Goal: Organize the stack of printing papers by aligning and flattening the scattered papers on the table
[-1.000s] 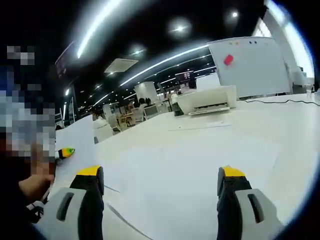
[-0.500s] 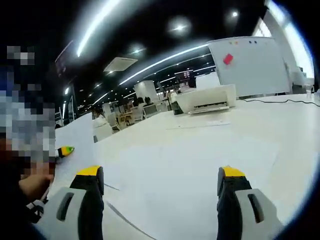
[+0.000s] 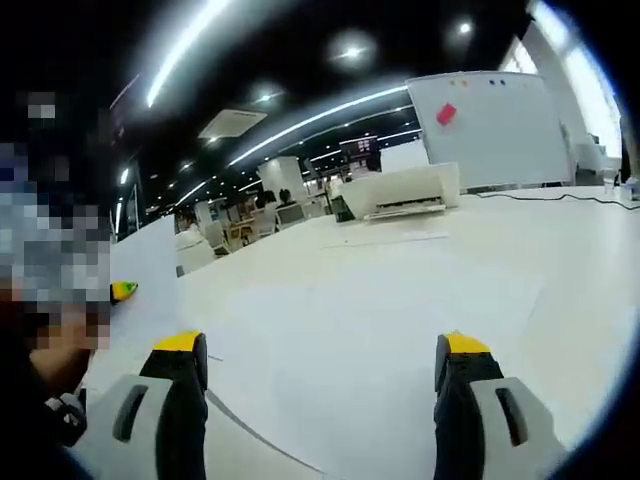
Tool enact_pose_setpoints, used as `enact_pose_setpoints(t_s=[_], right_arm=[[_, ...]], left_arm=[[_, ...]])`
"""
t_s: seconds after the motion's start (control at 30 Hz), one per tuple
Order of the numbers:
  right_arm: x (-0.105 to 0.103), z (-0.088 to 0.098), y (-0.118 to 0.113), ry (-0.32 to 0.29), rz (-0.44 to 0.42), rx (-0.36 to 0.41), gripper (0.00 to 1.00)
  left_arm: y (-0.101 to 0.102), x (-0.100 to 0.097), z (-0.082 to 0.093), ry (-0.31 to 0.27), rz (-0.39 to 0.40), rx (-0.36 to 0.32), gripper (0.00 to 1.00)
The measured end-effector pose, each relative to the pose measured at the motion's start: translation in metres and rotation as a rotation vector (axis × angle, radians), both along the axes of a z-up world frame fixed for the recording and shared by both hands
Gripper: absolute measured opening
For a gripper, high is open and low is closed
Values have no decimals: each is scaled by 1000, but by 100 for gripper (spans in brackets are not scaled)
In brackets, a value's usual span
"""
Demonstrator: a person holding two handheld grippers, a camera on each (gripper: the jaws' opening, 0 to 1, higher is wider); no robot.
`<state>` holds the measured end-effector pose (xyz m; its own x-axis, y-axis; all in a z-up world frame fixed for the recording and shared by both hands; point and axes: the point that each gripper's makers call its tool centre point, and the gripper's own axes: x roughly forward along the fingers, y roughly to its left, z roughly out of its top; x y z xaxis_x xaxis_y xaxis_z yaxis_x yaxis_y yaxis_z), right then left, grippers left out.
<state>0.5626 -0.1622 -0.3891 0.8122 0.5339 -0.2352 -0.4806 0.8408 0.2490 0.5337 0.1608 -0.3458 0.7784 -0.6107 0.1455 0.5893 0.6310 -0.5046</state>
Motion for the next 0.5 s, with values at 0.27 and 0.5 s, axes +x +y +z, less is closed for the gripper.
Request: enact_pose_setpoints(t_s=[0.27,0.5], right_arm=[[-1,-7,-6,1,-15,-36,90],[-11,-11,-17,-57,-85,-147,90]], left_arm=[[1,-1,2,-12,4,-8,6],[1,-1,2,-15,3,-6,6]])
